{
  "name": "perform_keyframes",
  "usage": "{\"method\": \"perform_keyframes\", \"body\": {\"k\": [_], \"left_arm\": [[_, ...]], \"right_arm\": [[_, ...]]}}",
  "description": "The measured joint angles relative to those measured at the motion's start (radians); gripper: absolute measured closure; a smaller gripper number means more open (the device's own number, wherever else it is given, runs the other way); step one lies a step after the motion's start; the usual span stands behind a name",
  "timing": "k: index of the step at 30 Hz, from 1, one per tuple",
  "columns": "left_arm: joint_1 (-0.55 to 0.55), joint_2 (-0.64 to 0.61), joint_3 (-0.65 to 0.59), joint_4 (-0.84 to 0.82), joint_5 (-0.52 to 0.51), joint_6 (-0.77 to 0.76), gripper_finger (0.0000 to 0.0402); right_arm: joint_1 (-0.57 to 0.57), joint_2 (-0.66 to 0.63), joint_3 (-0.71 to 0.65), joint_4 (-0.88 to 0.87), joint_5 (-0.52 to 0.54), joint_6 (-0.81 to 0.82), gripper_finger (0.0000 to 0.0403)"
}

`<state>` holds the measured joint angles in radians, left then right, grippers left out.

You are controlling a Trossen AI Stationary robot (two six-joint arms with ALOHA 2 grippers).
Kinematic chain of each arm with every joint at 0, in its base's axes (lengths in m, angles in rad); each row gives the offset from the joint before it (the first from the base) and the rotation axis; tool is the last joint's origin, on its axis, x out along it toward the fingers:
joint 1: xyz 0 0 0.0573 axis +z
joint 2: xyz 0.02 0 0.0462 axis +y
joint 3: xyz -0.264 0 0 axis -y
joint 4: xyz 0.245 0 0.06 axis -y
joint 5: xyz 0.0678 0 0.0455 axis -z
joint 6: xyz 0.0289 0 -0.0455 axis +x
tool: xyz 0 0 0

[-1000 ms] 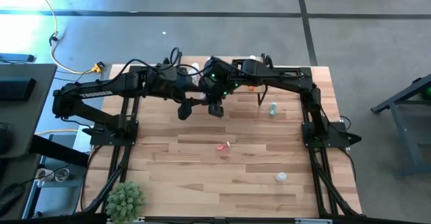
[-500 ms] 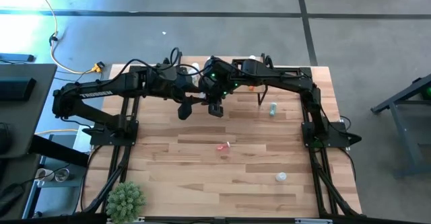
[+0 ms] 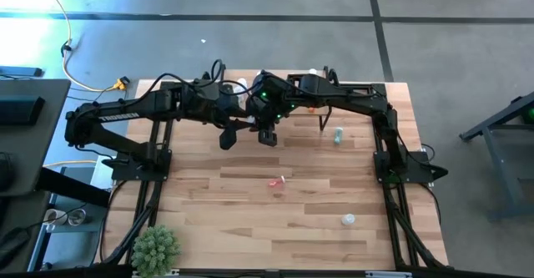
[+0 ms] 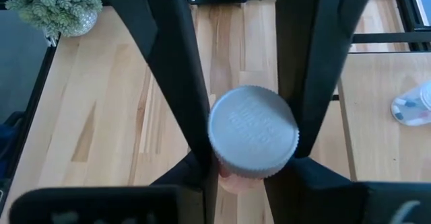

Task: Pick and place medicine bottles onto shelf by color
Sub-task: Put the bottom pink pill bottle on the shelf aligned with the other pink pill bottle

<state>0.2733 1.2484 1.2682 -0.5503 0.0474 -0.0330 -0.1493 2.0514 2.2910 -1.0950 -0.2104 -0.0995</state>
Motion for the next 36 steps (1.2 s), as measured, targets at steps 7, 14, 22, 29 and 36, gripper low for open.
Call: {"method": "perform_keyframes", "body": {"k": [7, 14, 22, 29, 36], "left_arm": [[0.000, 0.000, 0.000, -0.004, -0.012, -0.001, 0.0295], [0.000, 0.000, -0.001, -0.005, -0.091, -0.016, 0.0294], [0.000, 0.000, -0.001, -0.007, -0.210, -0.089, 0.0295], [0.001, 0.000, -0.001, -0.005, -0.292, -0.095, 0.0293], [0.014, 0.000, -0.001, 0.047, -0.381, -0.092, 0.0292]], "right_arm": [[0.000, 0.000, 0.000, 0.000, 0.027, -0.004, 0.0248], [-0.039, -0.004, 0.021, -0.032, 0.044, 0.046, 0.0187], [-0.089, -0.031, 0.021, -0.052, 0.045, 0.030, 0.0181], [-0.157, -0.076, 0.021, -0.045, 0.052, 0.028, 0.0181], [-0.230, -0.151, 0.020, -0.045, 0.115, 0.008, 0.0180]]}}
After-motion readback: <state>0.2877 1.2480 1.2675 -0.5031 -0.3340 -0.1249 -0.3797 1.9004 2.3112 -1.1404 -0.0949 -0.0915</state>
